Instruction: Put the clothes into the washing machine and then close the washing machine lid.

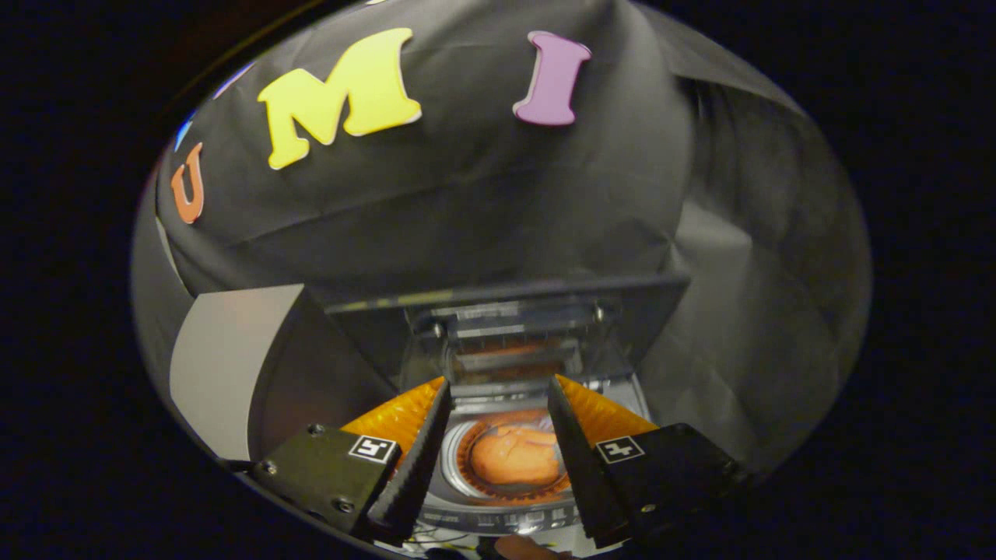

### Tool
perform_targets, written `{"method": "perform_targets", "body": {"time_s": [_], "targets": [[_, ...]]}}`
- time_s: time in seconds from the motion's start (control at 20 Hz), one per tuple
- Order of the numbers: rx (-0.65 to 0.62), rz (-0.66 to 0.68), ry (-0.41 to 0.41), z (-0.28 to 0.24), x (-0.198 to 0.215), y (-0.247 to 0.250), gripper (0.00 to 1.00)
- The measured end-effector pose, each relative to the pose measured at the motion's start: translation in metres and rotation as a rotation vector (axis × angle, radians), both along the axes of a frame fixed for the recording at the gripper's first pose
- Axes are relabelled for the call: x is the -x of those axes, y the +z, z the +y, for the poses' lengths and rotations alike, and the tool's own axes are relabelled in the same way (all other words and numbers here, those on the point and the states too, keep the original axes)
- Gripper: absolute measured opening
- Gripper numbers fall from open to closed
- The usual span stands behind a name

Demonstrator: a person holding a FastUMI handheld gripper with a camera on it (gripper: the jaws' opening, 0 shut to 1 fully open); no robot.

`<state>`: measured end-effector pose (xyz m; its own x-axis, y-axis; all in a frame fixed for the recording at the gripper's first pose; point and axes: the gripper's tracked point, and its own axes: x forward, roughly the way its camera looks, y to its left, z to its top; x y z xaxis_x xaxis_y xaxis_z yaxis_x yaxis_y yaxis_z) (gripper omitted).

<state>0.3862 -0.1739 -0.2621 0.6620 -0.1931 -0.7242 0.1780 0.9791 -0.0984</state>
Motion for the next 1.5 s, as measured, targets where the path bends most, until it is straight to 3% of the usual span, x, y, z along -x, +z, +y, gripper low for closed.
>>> {"method": "perform_targets", "body": {"time_s": [0.3, 0.5, 0.75, 1.5], "targets": [[0.016, -0.101, 0.082, 0.006, -0.079, 0.034, 0.79], [0.027, -0.037, 0.098, 0.001, -0.099, 0.015, 0.79], [-0.015, 0.026, 0.044, -0.007, -0.101, -0.017, 0.79], [0.004, 0.006, 0.020, -0.003, -0.077, -0.014, 0.80]]}}
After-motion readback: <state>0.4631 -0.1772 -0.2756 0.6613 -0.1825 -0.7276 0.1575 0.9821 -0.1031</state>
